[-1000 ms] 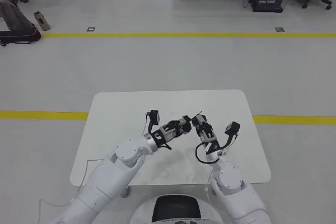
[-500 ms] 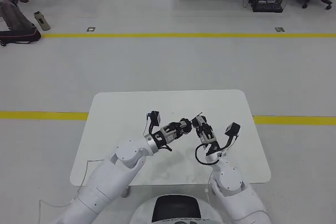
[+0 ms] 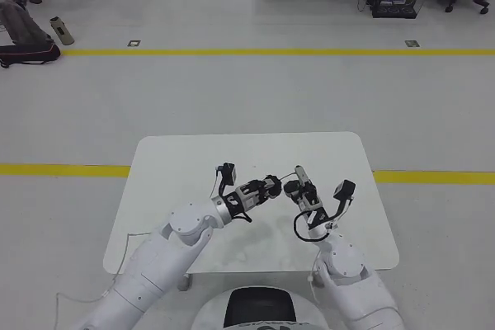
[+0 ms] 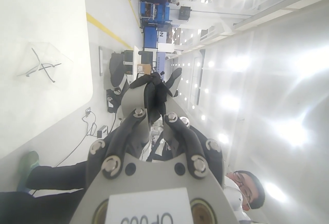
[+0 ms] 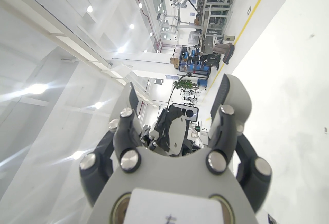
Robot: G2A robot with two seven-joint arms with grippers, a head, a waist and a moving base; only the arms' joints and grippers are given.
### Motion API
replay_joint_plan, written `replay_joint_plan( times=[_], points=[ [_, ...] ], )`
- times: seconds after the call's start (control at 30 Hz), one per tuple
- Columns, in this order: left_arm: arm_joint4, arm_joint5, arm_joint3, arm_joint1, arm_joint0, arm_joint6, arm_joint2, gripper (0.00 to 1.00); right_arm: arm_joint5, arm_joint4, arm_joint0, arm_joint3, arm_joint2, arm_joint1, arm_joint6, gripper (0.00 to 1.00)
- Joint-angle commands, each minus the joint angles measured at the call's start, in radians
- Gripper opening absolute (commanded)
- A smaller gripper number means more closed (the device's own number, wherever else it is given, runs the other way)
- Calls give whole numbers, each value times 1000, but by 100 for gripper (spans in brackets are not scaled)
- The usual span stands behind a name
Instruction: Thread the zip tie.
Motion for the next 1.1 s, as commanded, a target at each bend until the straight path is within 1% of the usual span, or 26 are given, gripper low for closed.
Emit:
replay_joint_plan(
  times=[0.0,0.07,0.33,0.4,0.53,0.57,0.63,0.67,0.7,0.8,0.83,0.87,0.9,0.97,1.07],
  points=[
    [0,25,5,3,-4,-12,-5,0,35,35,6,1,23,7,77,100],
    [10,43,9,4,-9,-12,-6,0,38,37,6,2,27,8,83,100],
    [10,42,6,3,-8,-5,-2,0,38,37,6,2,27,8,83,100],
    [-1,36,1,4,-13,-22,-5,0,61,87,10,17,35,9,111,100],
    [-41,31,1,17,-11,-120,-47,0,72,185,17,55,102,24,277,100],
    [-65,29,0,21,-5,-164,-62,0,85,225,17,62,124,31,357,100],
    [-101,28,7,28,1,-224,-85,0,105,279,18,70,162,40,458,100],
    [-109,37,11,33,2,-267,-94,0,125,309,21,74,179,47,536,100],
    [-114,36,15,36,2,-288,-102,0,136,322,23,81,194,51,576,100],
    [-114,44,28,43,-3,-351,-111,0,169,348,38,103,216,61,665,100],
    [-112,44,31,44,-6,-363,-111,0,178,352,44,109,216,63,692,100],
    [-106,44,34,45,-10,-379,-108,0,188,363,52,116,213,66,736,100],
    [-99,55,44,47,-16,-400,-103,0,199,377,64,131,216,69,786,100],
    [-61,63,53,50,-33,-404,-97,0,199,377,66,135,218,70,791,100],
    [-56,64,54,50,-35,-406,-96,0,199,377,66,135,218,70,791,100]
  ],
)
